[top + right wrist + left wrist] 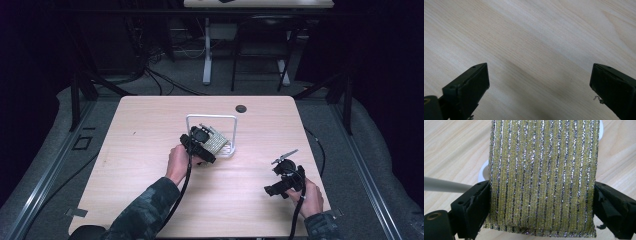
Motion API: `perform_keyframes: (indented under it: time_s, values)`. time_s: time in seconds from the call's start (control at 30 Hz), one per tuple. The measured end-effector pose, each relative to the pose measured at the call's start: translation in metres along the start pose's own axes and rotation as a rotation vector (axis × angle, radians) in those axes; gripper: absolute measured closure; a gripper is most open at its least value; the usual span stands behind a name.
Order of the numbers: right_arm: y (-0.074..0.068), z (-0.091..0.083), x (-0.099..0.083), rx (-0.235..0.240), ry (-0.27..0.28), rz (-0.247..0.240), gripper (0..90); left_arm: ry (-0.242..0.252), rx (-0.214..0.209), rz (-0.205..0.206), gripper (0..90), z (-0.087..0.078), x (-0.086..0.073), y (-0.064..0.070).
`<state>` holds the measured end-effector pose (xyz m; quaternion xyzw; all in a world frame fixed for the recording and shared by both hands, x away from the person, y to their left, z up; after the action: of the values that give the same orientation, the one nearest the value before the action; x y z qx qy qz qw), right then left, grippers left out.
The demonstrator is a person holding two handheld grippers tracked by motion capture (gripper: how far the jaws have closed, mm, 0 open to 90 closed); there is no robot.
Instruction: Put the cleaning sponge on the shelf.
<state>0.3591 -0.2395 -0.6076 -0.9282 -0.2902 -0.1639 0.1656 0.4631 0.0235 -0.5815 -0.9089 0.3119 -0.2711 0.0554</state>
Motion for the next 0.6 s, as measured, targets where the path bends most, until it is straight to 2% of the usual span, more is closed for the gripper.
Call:
perform_keyframes:
  time_s: [0.6]
  values:
    - [0.000, 0.000, 0.000, 0.004, 0.000, -0.005, 1.9, 0.017, 0.015, -0.009, 7.8, 0.014, 0.014, 0.005]
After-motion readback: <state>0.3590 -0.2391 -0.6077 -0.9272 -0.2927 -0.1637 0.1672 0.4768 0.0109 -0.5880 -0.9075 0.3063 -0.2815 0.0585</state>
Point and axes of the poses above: each handheld gripper's, and its own axes: z roughly forward along the jaws, x roughly out of its top, y roughly to its right, the point moved 7 cm from there along z, roughly forward along the jaws, and after that the axes turned 13 degrees about x, right-handed, at the moved point
